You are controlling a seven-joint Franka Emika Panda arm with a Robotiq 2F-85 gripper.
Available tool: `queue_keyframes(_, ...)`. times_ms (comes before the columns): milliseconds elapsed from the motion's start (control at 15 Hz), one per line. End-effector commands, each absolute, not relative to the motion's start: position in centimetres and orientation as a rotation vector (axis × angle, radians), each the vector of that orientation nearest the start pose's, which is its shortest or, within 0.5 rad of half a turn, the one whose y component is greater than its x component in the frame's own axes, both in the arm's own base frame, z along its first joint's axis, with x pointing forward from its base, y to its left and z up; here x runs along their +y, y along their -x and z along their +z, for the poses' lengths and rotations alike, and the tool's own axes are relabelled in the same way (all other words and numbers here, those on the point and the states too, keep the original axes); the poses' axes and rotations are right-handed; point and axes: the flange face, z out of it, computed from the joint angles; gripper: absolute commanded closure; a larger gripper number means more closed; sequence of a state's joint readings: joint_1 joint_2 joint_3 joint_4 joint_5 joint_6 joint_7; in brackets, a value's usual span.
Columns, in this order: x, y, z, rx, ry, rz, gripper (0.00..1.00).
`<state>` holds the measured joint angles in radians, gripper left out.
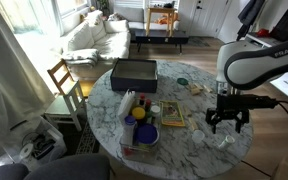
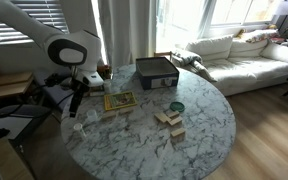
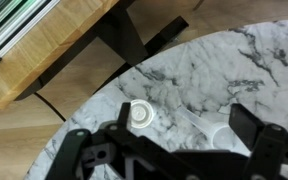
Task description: Put the bottle inside the measuring cup then put it inside the container
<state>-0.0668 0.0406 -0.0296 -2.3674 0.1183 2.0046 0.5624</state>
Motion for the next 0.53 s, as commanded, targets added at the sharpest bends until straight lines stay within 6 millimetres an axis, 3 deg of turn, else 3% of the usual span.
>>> queue_keyframes(0, -5.7, -44.4, 25.8, 0.994, 2.911, 0.594, 0.00)
queue_keyframes(467, -8.4, -42.6, 22.5, 0.922, 2.852, 0.586, 0.00)
